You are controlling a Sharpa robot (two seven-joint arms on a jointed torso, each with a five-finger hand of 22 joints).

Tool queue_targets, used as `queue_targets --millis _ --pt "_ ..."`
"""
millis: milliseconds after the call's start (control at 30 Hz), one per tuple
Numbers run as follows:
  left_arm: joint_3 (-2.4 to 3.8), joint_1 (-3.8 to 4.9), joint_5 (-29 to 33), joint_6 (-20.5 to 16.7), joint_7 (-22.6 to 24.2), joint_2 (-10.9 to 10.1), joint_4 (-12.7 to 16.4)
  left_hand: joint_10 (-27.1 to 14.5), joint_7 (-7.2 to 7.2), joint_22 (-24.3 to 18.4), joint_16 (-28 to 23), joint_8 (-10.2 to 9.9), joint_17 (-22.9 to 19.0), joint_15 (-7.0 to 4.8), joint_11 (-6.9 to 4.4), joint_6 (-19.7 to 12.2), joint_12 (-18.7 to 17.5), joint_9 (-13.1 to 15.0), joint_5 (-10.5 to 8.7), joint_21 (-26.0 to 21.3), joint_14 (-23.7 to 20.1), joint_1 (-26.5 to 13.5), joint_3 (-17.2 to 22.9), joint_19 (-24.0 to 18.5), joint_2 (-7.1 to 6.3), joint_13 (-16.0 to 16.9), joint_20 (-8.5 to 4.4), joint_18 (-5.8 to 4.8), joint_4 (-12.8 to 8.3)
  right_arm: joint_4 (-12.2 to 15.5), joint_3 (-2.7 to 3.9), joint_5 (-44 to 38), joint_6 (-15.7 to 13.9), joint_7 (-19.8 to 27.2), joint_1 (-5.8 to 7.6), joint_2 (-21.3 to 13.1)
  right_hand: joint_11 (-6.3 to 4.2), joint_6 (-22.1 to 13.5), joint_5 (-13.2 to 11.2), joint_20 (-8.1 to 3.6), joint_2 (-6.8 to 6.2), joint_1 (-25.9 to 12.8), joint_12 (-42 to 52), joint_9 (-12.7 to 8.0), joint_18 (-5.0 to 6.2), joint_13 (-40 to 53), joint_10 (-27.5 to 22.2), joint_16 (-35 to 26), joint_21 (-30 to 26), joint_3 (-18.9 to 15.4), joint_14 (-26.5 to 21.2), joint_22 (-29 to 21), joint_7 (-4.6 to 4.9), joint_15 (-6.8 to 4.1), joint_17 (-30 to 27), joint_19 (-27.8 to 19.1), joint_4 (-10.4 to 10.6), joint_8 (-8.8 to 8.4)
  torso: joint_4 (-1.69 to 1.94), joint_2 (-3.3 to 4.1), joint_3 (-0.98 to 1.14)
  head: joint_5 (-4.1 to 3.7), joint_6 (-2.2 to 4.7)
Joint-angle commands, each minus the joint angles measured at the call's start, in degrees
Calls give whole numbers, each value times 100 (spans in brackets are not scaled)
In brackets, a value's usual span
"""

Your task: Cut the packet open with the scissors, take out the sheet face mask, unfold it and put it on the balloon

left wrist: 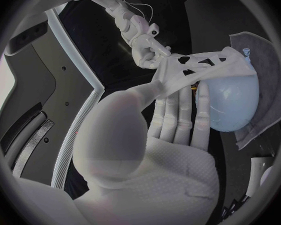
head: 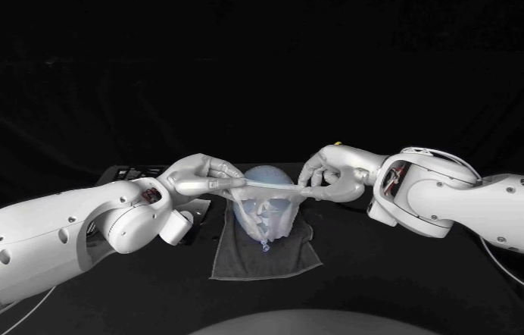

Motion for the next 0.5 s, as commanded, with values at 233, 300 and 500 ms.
queue_targets --millis 233,300,500 --pt "41 -14 -193 -243 154 130 -304 30 4 12 30 13 -9 -1 -27 54 -2 18 20 39 56 7 -29 17 54 -10 -9 67 3 -309 7 -404 -231 -69 -96 184 -2 20 17 -19 41 12 33 55 -37 12 -40 19 -35 36 338 1034 1 -39 82 44 -8 34 -15 135 10 8 -15" --pt "49 12 -194 -255 160 171 -360 30 4 12 30 13 -9 -1 -27 54 -2 18 20 39 56 7 -29 17 54 -10 -9 67 3 -357 8 -418 -239 -82 -96 217 -2 20 17 -19 41 12 33 55 -37 12 -40 19 -35 36 338 1034 1 -39 82 44 -8 34 -17 151 10 11 -7" --pt "60 207 -187 -226 155 328 -508 32 4 16 29 10 -12 -1 -27 56 -3 18 19 45 57 9 -32 13 51 -11 -11 65 2 -478 13 -448 -341 -174 5 310 -1 15 17 -19 41 13 39 55 -43 19 -46 21 -2 44 340 1042 3 -38 89 55 -7 38 -25 188 16 12 -6"
